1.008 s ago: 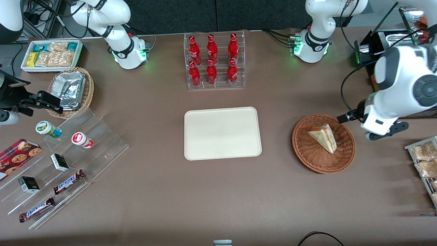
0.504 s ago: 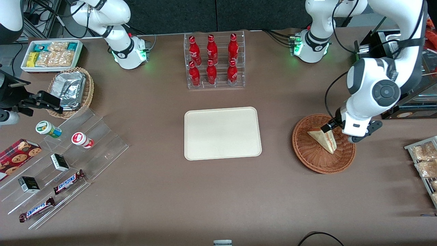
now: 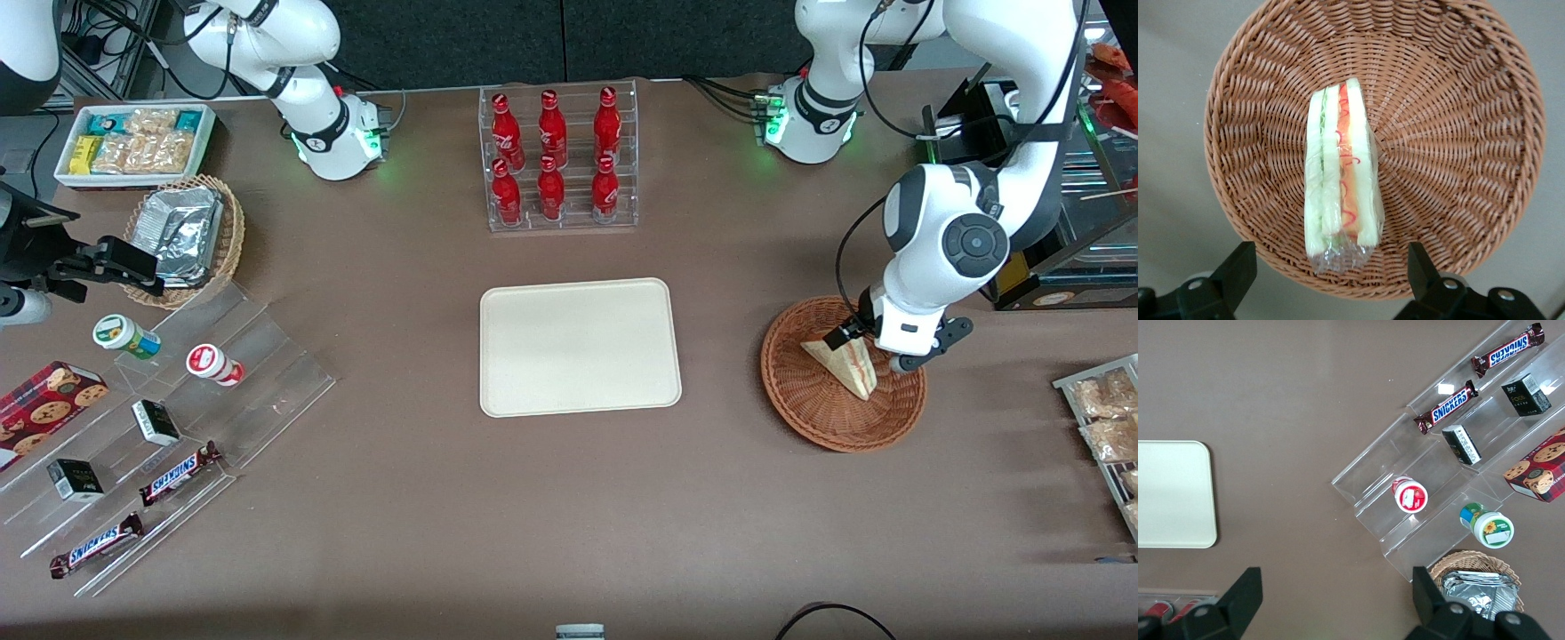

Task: Place sandwich from basket to tray
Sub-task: 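Lower the left gripper and close it on the sandwich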

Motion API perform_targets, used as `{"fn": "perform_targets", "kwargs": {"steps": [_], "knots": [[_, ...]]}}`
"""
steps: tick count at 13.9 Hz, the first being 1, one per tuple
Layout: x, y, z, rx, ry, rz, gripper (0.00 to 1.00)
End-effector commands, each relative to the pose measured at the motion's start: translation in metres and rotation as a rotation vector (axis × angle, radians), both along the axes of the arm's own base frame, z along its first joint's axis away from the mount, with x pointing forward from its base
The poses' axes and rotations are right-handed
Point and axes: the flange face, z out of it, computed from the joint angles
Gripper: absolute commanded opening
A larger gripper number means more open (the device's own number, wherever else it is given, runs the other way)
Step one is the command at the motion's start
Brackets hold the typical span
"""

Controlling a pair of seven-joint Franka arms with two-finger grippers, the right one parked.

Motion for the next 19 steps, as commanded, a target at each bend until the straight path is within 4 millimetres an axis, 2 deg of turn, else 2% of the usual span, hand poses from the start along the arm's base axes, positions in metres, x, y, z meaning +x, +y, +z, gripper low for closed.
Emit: {"fn": "perform_targets", "kwargs": {"steps": [1,7,8,9,11,13,14,15,17,19], "knots": [[-0.001,-0.001,-0.015,-0.001,-0.005,0.024,1.00],[-0.004,-0.001,-0.046,-0.010,-0.036,0.021,1.00],[-0.003,-0.001,-0.049,-0.010,-0.035,0.020,0.92],[-0.003,0.002,-0.050,-0.010,-0.036,0.026,0.72],[-0.002,0.005,-0.054,-0.011,-0.039,0.032,0.38],[-0.002,0.005,-0.054,-0.010,-0.038,0.032,0.09],[-0.001,0.005,-0.052,-0.010,-0.039,0.032,0.02],[-0.001,0.005,-0.051,-0.010,-0.038,0.032,0.00],[0.001,0.006,-0.042,-0.010,-0.047,0.031,0.00],[0.003,0.005,-0.019,0.003,-0.018,0.022,0.00]]}}
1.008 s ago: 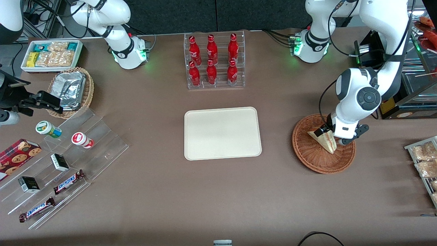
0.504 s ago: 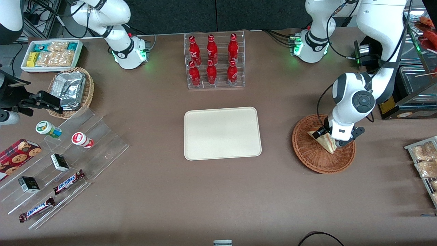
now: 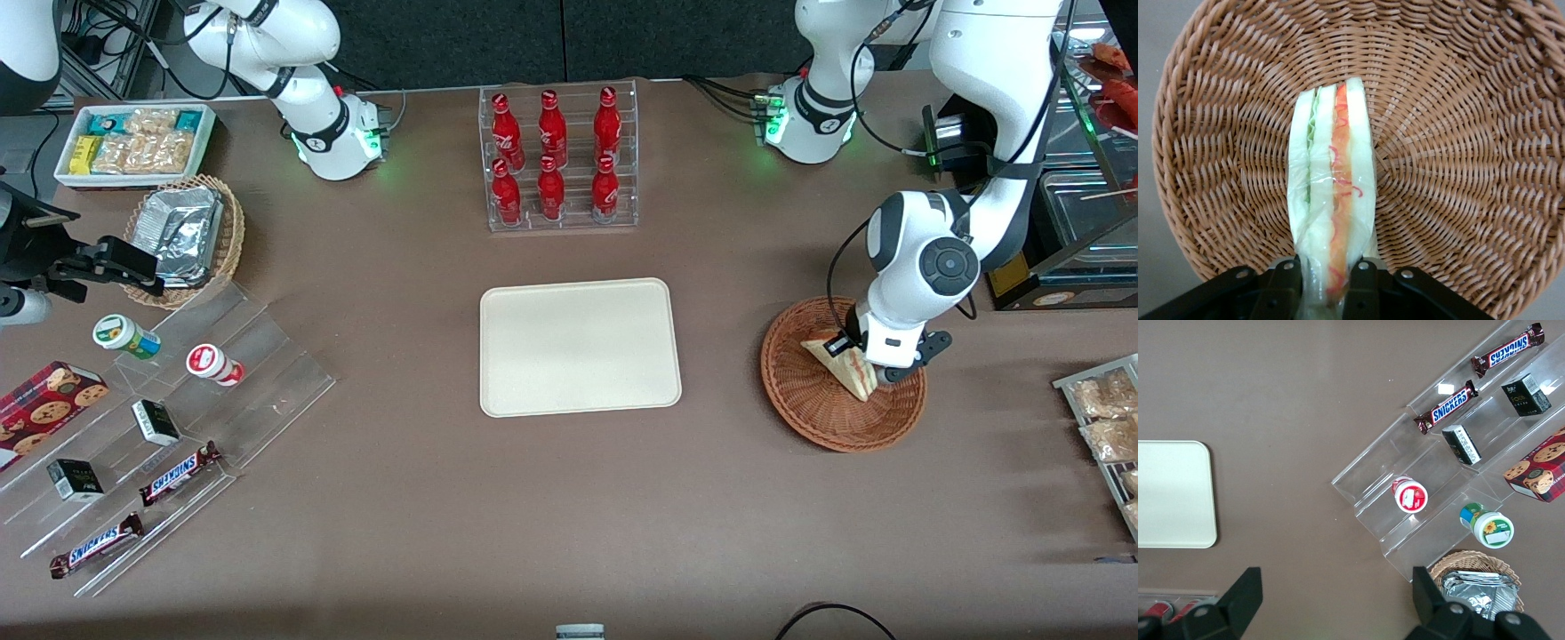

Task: Place sandwich from basket to tray
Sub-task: 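Lift the sandwich and carry it over the cream tray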

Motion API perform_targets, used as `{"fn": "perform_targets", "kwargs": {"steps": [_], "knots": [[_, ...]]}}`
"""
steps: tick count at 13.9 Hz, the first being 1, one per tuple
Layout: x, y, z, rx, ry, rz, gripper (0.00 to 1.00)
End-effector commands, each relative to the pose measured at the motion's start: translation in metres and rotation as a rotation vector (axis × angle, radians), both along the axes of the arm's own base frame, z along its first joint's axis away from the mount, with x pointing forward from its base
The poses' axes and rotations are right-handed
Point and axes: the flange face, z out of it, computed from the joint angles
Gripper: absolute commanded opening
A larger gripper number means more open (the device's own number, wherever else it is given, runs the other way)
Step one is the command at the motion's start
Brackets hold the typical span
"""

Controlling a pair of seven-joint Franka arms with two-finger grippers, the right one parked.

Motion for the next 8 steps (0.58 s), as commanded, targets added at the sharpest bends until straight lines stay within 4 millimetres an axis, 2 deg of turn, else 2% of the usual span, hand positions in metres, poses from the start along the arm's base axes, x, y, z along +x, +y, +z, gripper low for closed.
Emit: {"fn": "perform_targets", "kwargs": {"steps": [1,3,5,6,8], "knots": [[0.004,-0.001,0.046,0.021,0.030,-0.005,0.00],[0.010,-0.017,0.094,0.032,0.068,-0.035,0.00],[0.023,-0.048,0.143,0.044,0.114,-0.079,0.00],[0.028,-0.070,0.165,0.051,0.129,-0.105,0.00],[0.029,-0.107,0.193,0.057,0.130,-0.136,0.00]]}}
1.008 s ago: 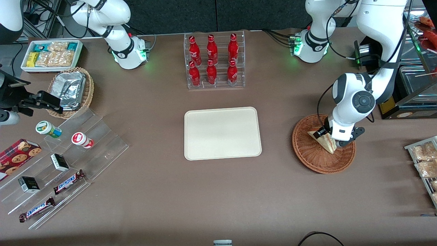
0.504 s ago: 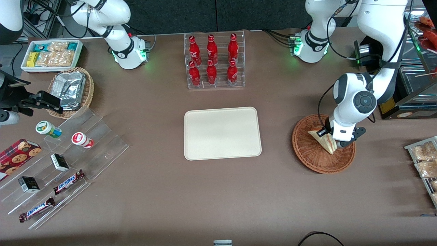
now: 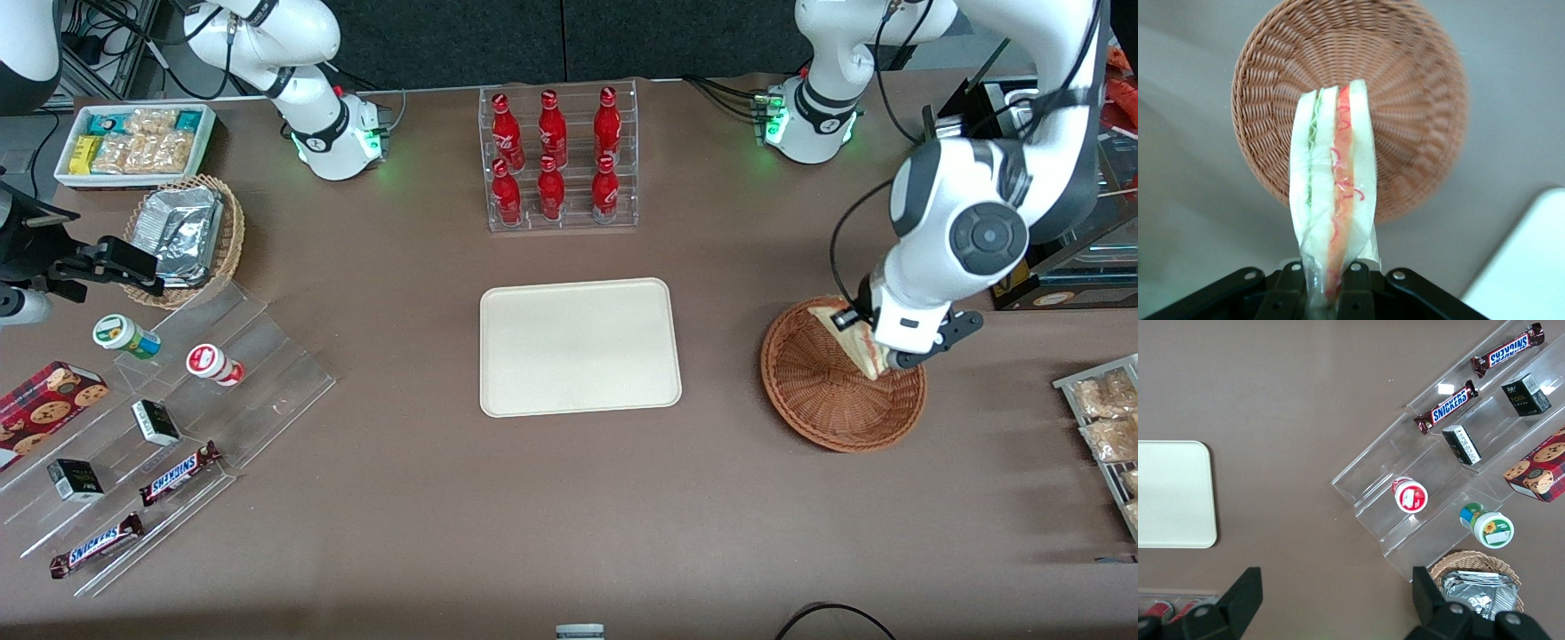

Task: Place sandwich from basket to tray
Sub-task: 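Lift the sandwich and carry it over the cream tray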

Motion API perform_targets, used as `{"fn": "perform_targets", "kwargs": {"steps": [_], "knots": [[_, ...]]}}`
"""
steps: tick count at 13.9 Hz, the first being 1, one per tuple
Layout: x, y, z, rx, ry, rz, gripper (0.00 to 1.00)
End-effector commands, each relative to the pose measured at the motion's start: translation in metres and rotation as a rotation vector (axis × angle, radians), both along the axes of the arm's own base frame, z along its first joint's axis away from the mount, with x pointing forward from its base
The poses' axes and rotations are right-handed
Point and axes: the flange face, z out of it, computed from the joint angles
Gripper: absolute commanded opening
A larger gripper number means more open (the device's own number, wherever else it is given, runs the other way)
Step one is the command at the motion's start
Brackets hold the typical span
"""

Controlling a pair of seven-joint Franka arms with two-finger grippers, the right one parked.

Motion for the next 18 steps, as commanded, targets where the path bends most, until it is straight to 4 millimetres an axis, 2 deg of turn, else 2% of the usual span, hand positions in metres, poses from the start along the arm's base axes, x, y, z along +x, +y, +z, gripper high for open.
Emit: {"fn": "perform_targets", "kwargs": {"steps": [1,4,6,8,9,11,14,16,18], "knots": [[0.002,-0.058,0.025,0.015,0.002,-0.053,0.00],[-0.018,-0.124,0.035,-0.002,-0.027,-0.154,0.00],[-0.025,-0.172,0.024,-0.006,-0.020,-0.199,0.00],[-0.028,-0.212,0.008,0.000,-0.017,-0.195,0.00],[-0.026,-0.229,-0.004,-0.001,-0.011,-0.212,0.00],[-0.036,-0.268,-0.029,-0.002,0.000,-0.267,0.02],[-0.048,-0.314,-0.069,-0.023,-0.027,-0.281,0.02],[-0.053,-0.332,-0.098,-0.027,-0.040,-0.297,0.01],[-0.056,-0.348,-0.119,-0.037,-0.051,-0.322,0.00]]}}
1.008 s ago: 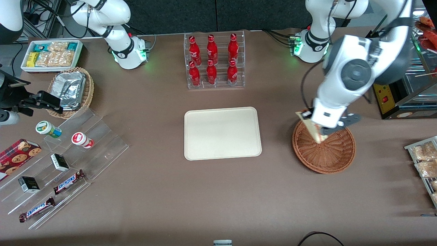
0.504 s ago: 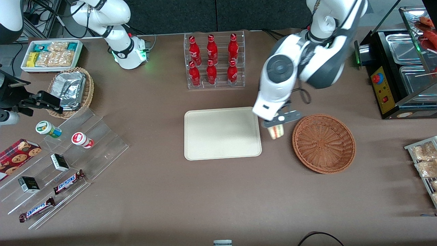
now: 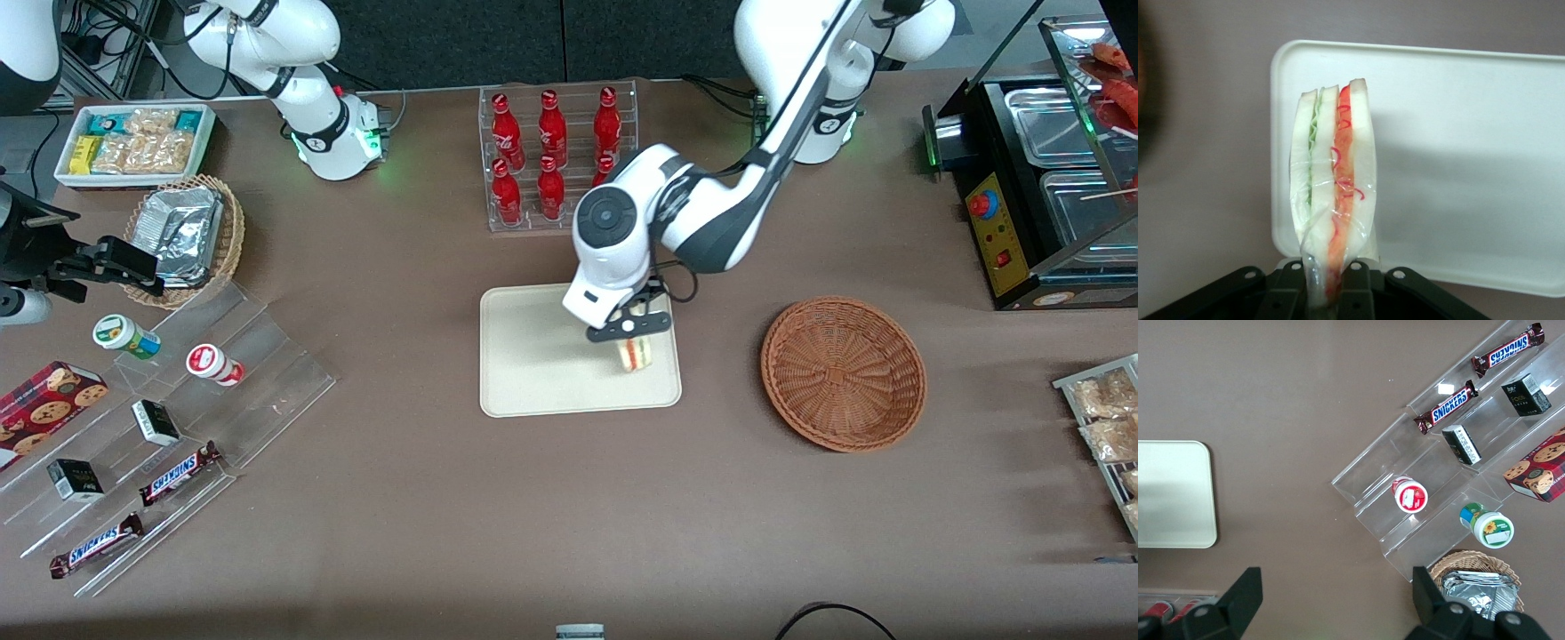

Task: Place sandwich from basket to tray
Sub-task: 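Lift the sandwich and carry it over the cream tray, then lower the sandwich onto the tray and open the left gripper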

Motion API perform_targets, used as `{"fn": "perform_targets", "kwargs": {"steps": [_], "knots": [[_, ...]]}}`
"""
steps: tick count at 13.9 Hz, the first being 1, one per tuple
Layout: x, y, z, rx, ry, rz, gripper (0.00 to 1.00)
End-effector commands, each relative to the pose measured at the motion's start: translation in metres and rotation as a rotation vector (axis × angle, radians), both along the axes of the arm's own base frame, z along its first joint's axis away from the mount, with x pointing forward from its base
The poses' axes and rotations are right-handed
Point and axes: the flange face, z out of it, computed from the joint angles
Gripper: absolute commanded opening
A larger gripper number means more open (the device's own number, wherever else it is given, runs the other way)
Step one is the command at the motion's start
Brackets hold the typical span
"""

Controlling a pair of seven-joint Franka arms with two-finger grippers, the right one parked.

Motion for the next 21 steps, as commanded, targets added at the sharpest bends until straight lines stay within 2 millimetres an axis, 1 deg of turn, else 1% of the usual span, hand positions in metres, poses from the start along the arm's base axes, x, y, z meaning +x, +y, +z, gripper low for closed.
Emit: {"fn": "perform_targets", "kwargs": {"steps": [1,3,6,7,8,9,12,14,15,17,18,19,20,21], "knots": [[0.005,-0.015,-0.016,-0.005,-0.013,-0.015,0.00],[0.006,-0.022,-0.029,-0.014,-0.016,-0.018,0.00],[0.006,-0.030,-0.043,-0.036,-0.029,-0.025,0.00],[0.003,-0.032,-0.050,-0.030,-0.025,-0.031,0.00],[-0.009,-0.043,-0.056,-0.025,-0.021,-0.052,0.00],[-0.009,-0.047,-0.056,-0.030,-0.027,-0.054,0.00],[-0.011,-0.049,-0.057,-0.028,-0.029,-0.052,0.00],[-0.021,-0.057,-0.058,-0.029,-0.026,-0.067,0.01],[-0.026,-0.059,-0.063,-0.023,-0.017,-0.070,0.02],[-0.037,-0.069,-0.069,-0.020,-0.010,-0.088,0.02],[-0.037,-0.068,-0.077,-0.013,-0.004,-0.086,0.03],[-0.037,-0.068,-0.080,-0.007,-0.004,-0.087,0.03],[-0.037,-0.067,-0.081,-0.005,-0.005,-0.087,0.06],[-0.037,-0.067,-0.081,-0.004,-0.006,-0.087,0.04]]}}
